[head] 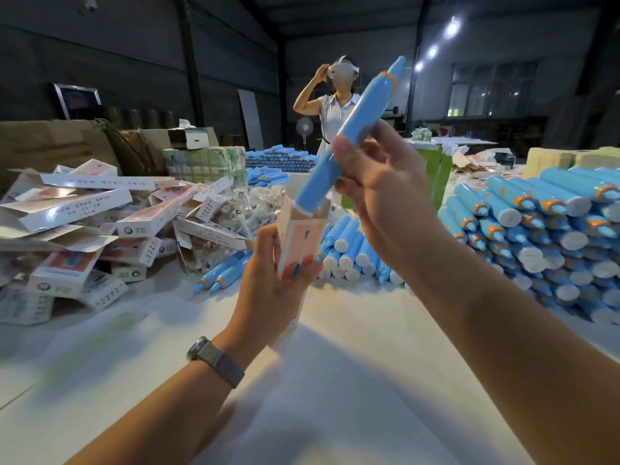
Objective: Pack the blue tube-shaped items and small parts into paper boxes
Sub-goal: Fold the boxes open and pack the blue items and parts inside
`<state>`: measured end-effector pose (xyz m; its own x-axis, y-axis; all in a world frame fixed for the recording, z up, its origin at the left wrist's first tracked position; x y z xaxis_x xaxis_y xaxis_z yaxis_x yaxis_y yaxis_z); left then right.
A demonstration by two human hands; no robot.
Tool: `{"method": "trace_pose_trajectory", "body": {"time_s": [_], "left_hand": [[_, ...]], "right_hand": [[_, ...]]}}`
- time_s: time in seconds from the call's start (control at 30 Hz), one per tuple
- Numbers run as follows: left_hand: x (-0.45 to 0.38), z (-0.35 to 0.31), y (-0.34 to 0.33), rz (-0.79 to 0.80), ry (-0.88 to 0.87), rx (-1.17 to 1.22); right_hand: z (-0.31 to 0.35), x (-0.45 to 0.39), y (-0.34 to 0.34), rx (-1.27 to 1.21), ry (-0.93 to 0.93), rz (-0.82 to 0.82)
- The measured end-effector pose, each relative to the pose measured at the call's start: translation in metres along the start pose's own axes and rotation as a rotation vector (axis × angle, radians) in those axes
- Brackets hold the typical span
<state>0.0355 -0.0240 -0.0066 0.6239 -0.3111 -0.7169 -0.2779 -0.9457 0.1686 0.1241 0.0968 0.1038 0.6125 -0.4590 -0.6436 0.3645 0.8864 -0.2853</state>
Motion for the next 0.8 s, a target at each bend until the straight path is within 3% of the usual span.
{"method": "trace_pose_trajectory", "body": {"time_s": [0.07, 0.17, 0.27, 0.5, 0.6, 0.8], "left_hand": [[-0.001, -0.002, 0.002, -0.016, -0.002, -0.014], [-0.002, -0.006, 0.004, 0.000, -0.023, -0.060], [-0.002, -0.007, 0.005, 0.023, -0.029, -0.111], [-0.004, -0.005, 0.008, 0.018, -0.062, -0.102], [-0.005, -0.003, 0.011, 0.004, -0.053, -0.095], [-0.005, 0.002, 0.011, -0.010, -0.048, -0.147]], "right_hand": [[0.005, 0.003, 0.001, 0.335, 0.172, -0.016], [0.010, 0.007, -0.001, 0.535, 0.352, 0.039], [0.011, 0.004, -0.002, 0.707, 0.407, 0.095], [0.008, -0.005, 0.007, 0.716, 0.303, 0.165], [-0.002, 0.005, 0.003, 0.839, 0.363, 0.151], [-0.015, 0.014, 0.007, 0.711, 0.446, 0.055]]}}
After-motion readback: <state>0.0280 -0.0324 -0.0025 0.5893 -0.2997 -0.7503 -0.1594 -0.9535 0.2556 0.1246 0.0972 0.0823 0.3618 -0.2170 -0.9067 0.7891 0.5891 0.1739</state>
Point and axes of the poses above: each hand's wrist, its own x-axis away from the middle knuckle, its own y-axis out of the back of the hand, z = x × y, the point moved 7 cm from there along -x, towards the middle knuckle, and after that the axes turned 2 degrees about y, right-handed, at the moved point
